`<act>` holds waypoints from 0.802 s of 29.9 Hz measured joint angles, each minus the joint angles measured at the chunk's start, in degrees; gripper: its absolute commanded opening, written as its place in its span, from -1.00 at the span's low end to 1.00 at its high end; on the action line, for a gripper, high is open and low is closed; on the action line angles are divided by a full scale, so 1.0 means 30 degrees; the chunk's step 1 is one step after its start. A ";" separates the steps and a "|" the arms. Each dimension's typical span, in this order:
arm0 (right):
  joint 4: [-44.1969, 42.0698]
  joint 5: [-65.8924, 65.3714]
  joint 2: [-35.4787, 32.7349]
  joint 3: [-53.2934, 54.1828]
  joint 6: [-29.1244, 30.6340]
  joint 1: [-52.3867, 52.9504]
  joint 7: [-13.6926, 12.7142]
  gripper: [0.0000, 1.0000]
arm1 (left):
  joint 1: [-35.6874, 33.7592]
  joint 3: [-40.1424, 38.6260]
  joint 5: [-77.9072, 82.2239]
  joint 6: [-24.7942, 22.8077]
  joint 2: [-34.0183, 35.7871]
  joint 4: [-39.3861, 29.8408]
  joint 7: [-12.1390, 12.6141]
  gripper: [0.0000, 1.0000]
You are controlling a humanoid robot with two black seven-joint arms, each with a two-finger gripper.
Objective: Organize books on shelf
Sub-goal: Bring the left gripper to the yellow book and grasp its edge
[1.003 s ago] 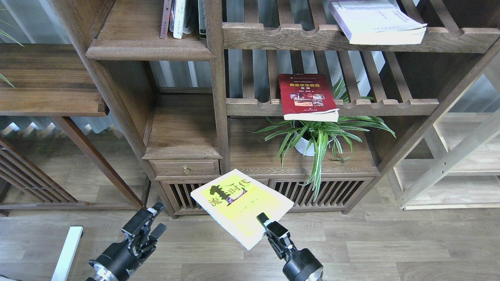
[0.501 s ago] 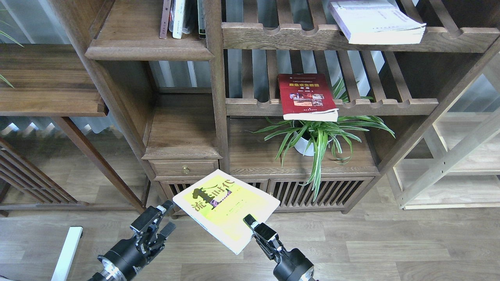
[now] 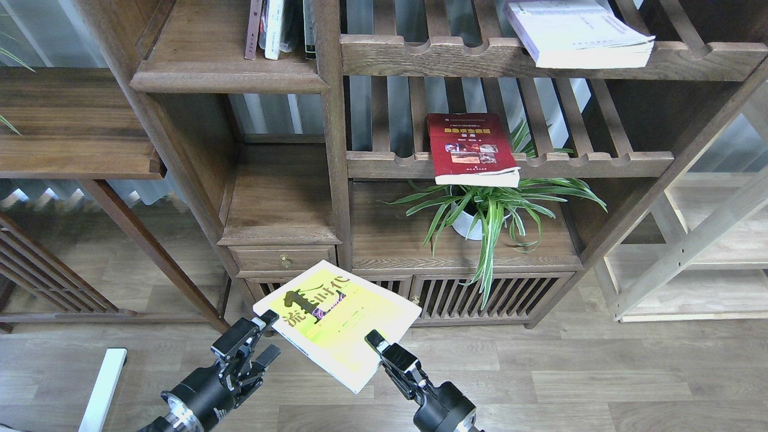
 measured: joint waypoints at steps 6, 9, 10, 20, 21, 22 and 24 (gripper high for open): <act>-0.0002 -0.0003 0.0000 -0.0144 0.0000 0.0009 -0.0001 -0.95 | -0.0218 0.0589 -0.0005 0.0000 -0.0113 0.0425 0.0059 0.79; -0.0016 -0.0003 0.0000 -0.0158 0.0000 0.0009 -0.0001 -0.95 | -0.0316 0.1116 -0.0024 0.0000 -0.0137 0.0503 0.0070 0.73; -0.0018 -0.0003 0.0000 -0.0169 0.0000 0.0009 -0.0001 -0.95 | -0.0373 0.1276 -0.0029 0.0000 -0.0137 0.0509 0.0070 0.71; -0.0021 -0.0002 0.0001 -0.0497 0.0000 0.0009 0.0026 -0.94 | -0.0957 0.2490 -0.0943 0.0000 -0.0461 0.0526 -0.0038 0.24; -0.0021 -0.0002 0.0001 -0.0499 0.0000 0.0009 0.0025 -0.94 | -0.1002 0.2557 -0.1239 0.0000 -0.0474 0.0530 -0.0037 0.23; -0.0021 -0.0002 0.0001 -0.0503 0.0000 0.0009 0.0024 -0.94 | -0.1062 0.2623 -0.1470 0.0000 -0.0480 0.0538 -0.0031 0.21; -0.0021 -0.0002 0.0001 -0.0503 0.0000 0.0009 0.0024 -0.94 | -0.1179 0.2742 -0.1683 0.0000 -0.0487 0.0543 -0.0010 0.17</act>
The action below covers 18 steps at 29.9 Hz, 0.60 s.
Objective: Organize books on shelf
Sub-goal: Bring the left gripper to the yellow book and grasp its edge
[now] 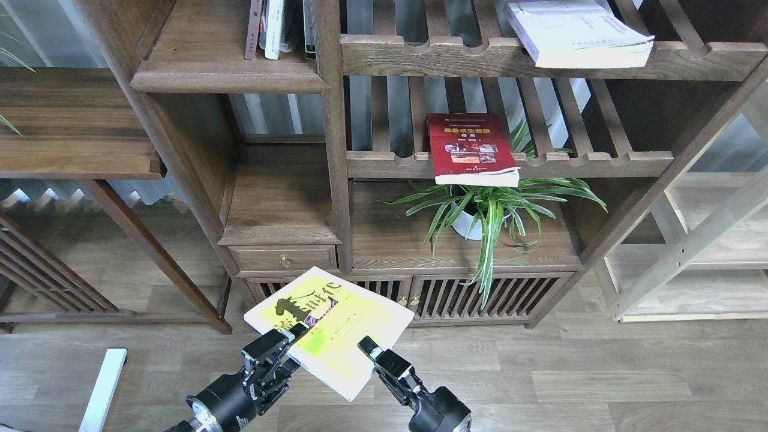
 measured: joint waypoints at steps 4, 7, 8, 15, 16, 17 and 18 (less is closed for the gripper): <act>0.0000 0.0000 0.0000 -0.0001 0.0000 0.0000 -0.0024 -0.94 | -0.0163 0.0235 -0.0121 0.0000 -0.0011 0.0050 0.0020 0.14; 0.0000 0.0000 0.0000 -0.0001 0.0000 0.0000 -0.0024 -0.94 | -0.0252 0.0300 -0.0136 0.0000 -0.0044 0.0179 0.0020 0.06; 0.0000 0.0000 0.0000 -0.0001 0.0000 -0.0001 -0.0024 -0.94 | -0.0279 0.0357 -0.0136 0.0000 -0.0091 0.0207 0.0020 0.03; -0.0002 0.0000 0.0000 -0.0001 0.0000 -0.0067 -0.0018 -0.94 | -0.0512 0.0665 -0.0164 0.0000 -0.0518 0.0550 0.0022 -0.20; -0.0005 0.0000 0.0000 -0.0001 0.0000 -0.0076 -0.0018 -0.94 | -0.0529 0.0674 -0.0170 0.0000 -0.0578 0.0569 0.0022 -0.25; -0.0008 0.0001 0.0000 -0.0001 -0.0001 -0.0088 -0.0018 -0.94 | -0.0556 0.0676 -0.0189 0.0000 -0.0648 0.0588 0.0022 -0.30; -0.0008 0.0000 0.0000 -0.0001 -0.0001 -0.0101 -0.0019 -0.94 | -0.0584 0.0679 -0.0208 0.0000 -0.0700 0.0611 0.0021 -0.34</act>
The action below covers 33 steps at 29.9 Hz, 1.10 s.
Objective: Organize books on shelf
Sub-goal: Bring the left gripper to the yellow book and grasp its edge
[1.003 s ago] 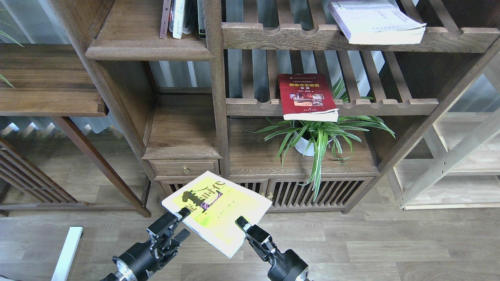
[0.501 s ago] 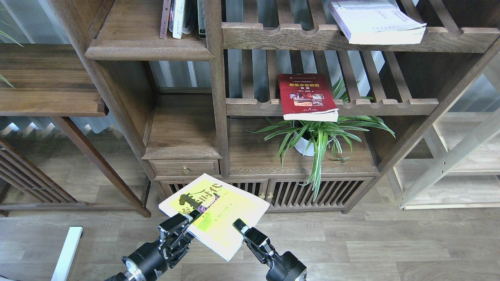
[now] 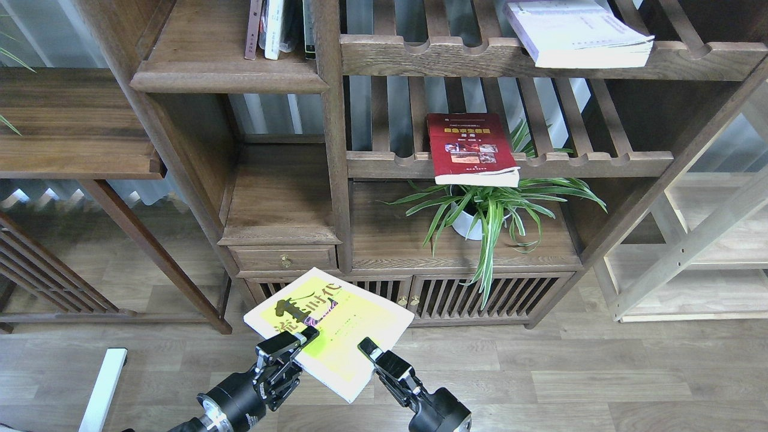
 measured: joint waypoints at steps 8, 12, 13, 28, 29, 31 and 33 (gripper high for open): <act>0.0000 0.0001 0.0000 0.0000 0.0000 -0.0096 0.0000 -0.94 | -0.0085 0.0002 -0.0529 0.0000 -0.0092 0.0089 -0.0011 -0.54; 0.0000 0.0001 0.0000 0.0000 0.0000 -0.0101 0.0000 -0.94 | -0.0087 0.0003 -0.0542 0.0000 -0.0075 0.0107 -0.0005 -0.76; 0.0000 0.0001 0.0000 0.0000 0.0000 -0.0101 0.0000 -0.94 | -0.0089 0.0003 -0.0541 0.0000 -0.0074 0.0141 0.0001 -0.79; -0.0021 -0.0101 0.0000 0.0000 0.0000 -0.0118 0.0030 -0.91 | -0.0078 0.0004 -0.0509 -0.0002 -0.0112 0.0362 0.0023 -0.88; -0.0022 -0.0104 0.0000 0.0000 0.0000 -0.0121 0.0031 -0.91 | -0.0078 0.0003 -0.0502 -0.0002 -0.0117 0.0362 0.0024 -0.88; -0.0027 -0.0111 -0.0001 0.0001 0.0000 -0.0121 0.0031 -0.90 | -0.0078 0.0002 -0.0500 -0.0002 -0.0138 0.0363 0.0024 -0.90; -0.0044 -0.0114 -0.0001 0.0001 0.0000 -0.0126 0.0031 -0.87 | -0.0071 -0.0004 -0.0501 -0.0002 -0.0150 0.0363 0.0025 -0.90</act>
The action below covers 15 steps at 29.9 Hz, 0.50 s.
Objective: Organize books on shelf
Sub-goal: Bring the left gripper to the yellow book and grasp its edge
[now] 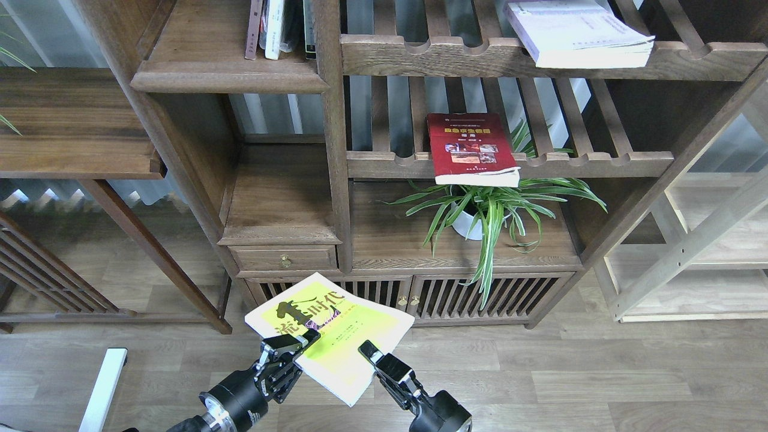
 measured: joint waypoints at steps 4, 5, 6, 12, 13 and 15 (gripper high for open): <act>-0.0005 -0.0004 0.0000 0.0000 0.0000 -0.0010 -0.0001 -0.71 | 0.0036 -0.0019 -0.0009 0.0000 -0.0005 0.0000 0.0003 -0.91; -0.0005 -0.0005 0.0000 0.0000 0.0000 -0.0011 -0.0001 -0.65 | 0.0039 -0.0021 -0.0016 0.0000 -0.0005 0.0000 0.0003 -0.91; -0.0006 -0.0005 0.0000 0.0000 0.0000 -0.0011 -0.0002 -0.61 | 0.0041 -0.0021 -0.0026 0.0000 -0.0006 0.0000 0.0004 -0.91; -0.0006 -0.0033 0.0000 -0.0001 0.0000 -0.0011 -0.0019 -0.35 | 0.0097 -0.0026 -0.0073 0.0000 -0.0006 -0.0001 -0.0060 -0.93; -0.0006 -0.0033 0.0000 0.0000 0.0000 -0.0011 -0.0021 -0.28 | 0.0105 -0.0027 -0.0094 0.0000 -0.0007 -0.0001 -0.0076 -0.93; -0.0007 -0.0048 0.0000 -0.0001 0.0000 -0.0011 -0.0036 -0.05 | 0.0129 -0.0027 -0.0144 0.0000 -0.0006 -0.0001 -0.0104 -0.94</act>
